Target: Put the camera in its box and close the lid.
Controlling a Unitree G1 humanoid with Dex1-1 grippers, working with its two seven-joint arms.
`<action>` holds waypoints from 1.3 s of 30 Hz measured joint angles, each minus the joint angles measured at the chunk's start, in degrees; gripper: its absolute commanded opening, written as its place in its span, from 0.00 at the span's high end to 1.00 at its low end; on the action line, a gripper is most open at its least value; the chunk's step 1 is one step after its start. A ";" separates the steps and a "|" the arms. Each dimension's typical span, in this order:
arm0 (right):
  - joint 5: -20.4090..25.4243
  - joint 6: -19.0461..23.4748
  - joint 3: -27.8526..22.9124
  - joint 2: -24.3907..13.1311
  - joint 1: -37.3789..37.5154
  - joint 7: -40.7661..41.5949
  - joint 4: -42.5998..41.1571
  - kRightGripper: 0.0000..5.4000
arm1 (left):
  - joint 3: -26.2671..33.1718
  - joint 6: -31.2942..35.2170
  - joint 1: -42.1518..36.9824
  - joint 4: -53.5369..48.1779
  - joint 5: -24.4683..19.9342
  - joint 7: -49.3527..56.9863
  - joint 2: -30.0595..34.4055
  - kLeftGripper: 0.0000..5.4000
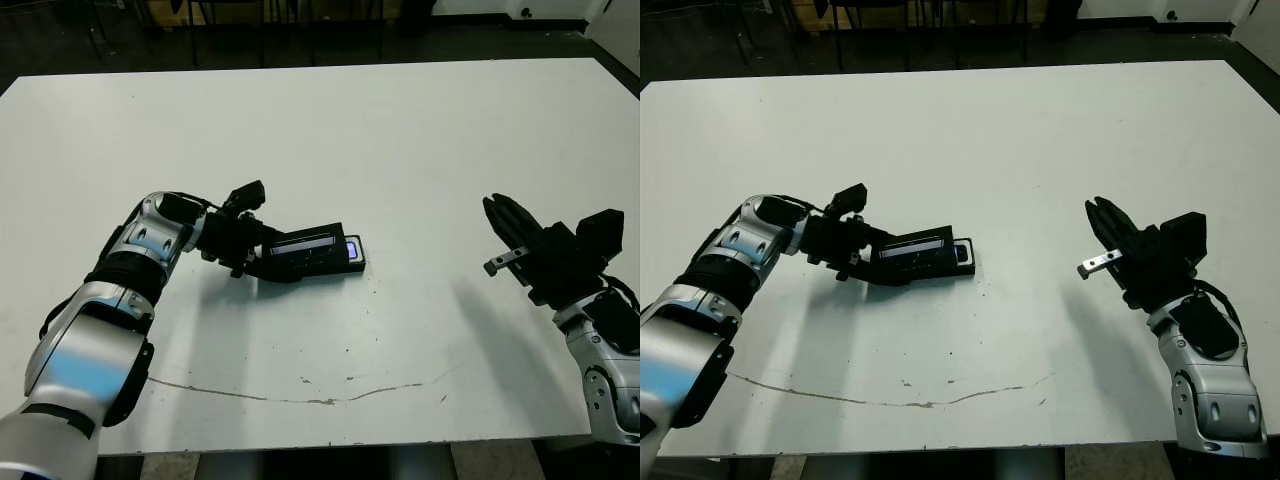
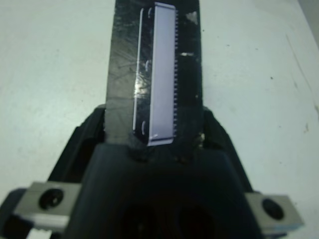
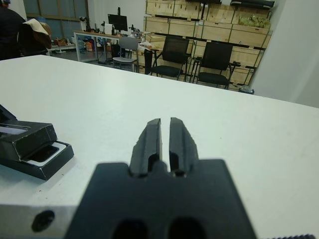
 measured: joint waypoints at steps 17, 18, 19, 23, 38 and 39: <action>0.05 8.18 0.37 -0.06 2.18 -4.20 -11.95 1.00 | -0.68 -1.46 -5.04 9.64 1.65 4.25 -5.33 0.48; 0.08 8.18 0.37 -0.05 2.21 -4.18 -12.00 1.00 | -0.96 -1.47 -5.66 10.11 2.11 4.50 -5.94 0.48; 0.07 8.19 0.38 -0.05 2.23 -4.20 -12.11 1.00 | -1.27 -1.49 -6.16 10.52 2.41 4.66 -6.44 0.48; -0.14 8.20 0.55 -0.06 2.36 -4.43 -12.61 1.00 | -2.23 -2.04 -7.47 11.18 3.93 5.13 -7.38 0.48; 0.00 8.93 0.79 0.24 2.51 -4.68 -13.05 1.00 | -5.80 -1.62 -11.41 11.97 9.03 5.53 -9.87 0.48; 0.01 8.78 0.79 0.24 2.47 -4.49 -12.72 1.00 | -5.94 -1.64 -11.52 11.97 9.18 5.57 -9.98 0.48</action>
